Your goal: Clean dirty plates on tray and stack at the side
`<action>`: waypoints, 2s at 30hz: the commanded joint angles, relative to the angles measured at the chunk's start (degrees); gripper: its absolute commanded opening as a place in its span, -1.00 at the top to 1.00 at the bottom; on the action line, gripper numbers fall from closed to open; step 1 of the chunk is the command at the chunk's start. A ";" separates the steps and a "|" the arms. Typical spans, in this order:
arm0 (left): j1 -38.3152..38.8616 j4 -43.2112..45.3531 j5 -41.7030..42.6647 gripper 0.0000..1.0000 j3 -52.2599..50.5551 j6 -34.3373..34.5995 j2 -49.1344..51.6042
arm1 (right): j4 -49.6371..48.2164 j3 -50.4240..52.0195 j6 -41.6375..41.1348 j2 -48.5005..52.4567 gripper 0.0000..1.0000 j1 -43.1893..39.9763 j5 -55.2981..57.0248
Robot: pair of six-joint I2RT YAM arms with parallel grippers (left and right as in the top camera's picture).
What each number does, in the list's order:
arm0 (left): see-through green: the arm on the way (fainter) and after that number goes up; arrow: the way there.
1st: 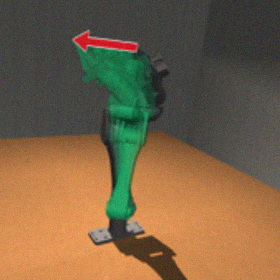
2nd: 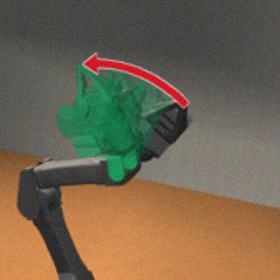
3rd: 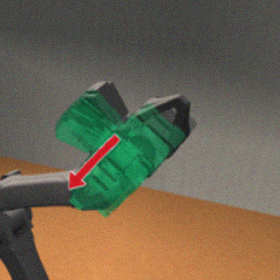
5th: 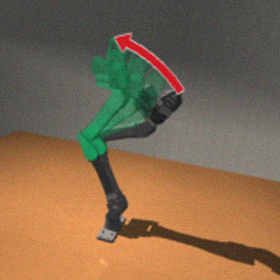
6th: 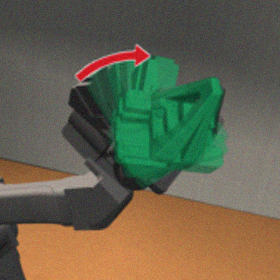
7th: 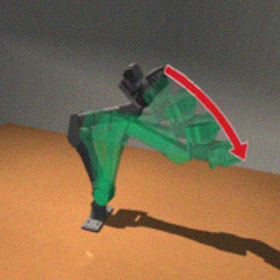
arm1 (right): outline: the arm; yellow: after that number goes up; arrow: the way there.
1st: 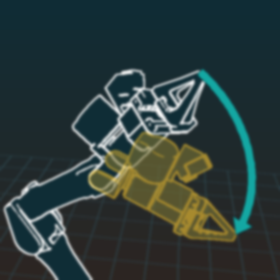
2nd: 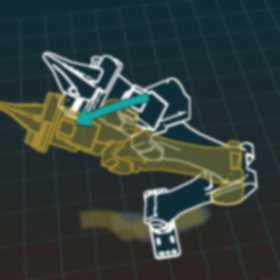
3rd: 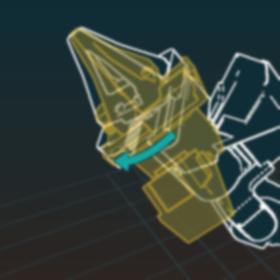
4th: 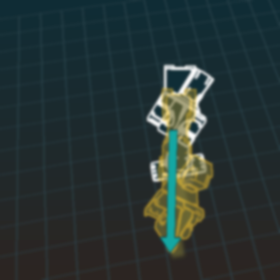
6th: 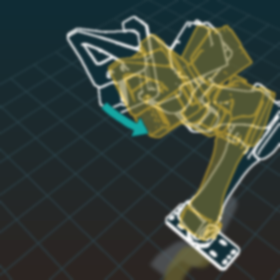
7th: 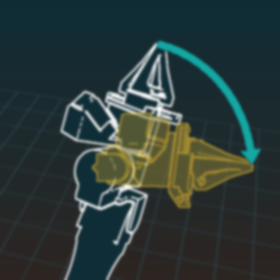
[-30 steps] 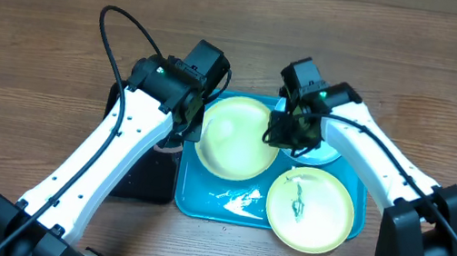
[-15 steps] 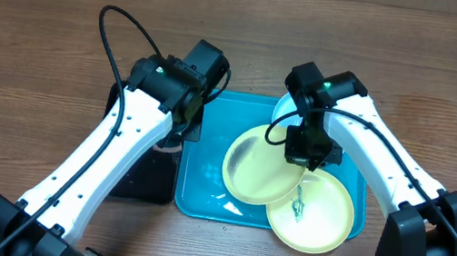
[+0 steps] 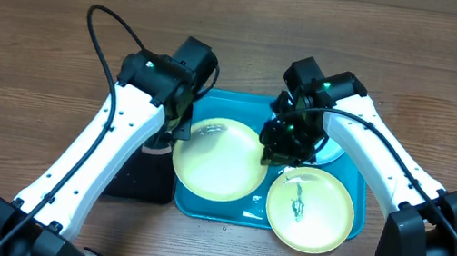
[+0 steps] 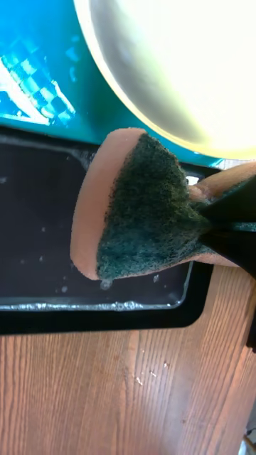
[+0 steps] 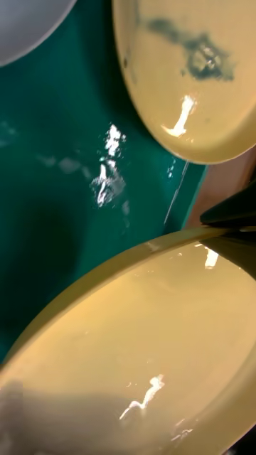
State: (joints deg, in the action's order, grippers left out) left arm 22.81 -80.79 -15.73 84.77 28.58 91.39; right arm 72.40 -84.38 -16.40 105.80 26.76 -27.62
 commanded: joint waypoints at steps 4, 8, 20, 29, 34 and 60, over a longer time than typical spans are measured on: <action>-3.43 0.39 0.20 0.92 0.09 -1.68 0.20 | -8.94 -1.51 -3.89 -2.08 0.92 0.24 -0.70; -4.74 0.72 0.59 0.92 0.09 -2.03 0.20 | -16.72 -1.51 -7.98 -2.08 0.92 0.24 5.99; -5.97 2.10 2.25 0.92 0.09 -2.89 0.20 | -16.39 -1.55 -6.62 -2.10 0.92 0.24 31.23; -6.86 5.07 2.25 0.91 0.07 -2.89 0.20 | -8.90 -6.78 -4.13 -5.64 0.92 0.24 38.95; -7.52 8.28 2.27 0.91 -2.38 -3.30 0.20 | -4.35 -10.60 -0.70 -9.11 0.92 0.24 40.39; -7.56 18.05 5.73 0.91 -12.68 -3.37 -0.02 | 2.12 -12.09 6.75 -11.19 0.92 11.85 59.80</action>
State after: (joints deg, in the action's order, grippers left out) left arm 15.59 -63.16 -10.50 72.07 26.39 91.42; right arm 74.63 -95.35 -10.31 95.24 36.42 27.31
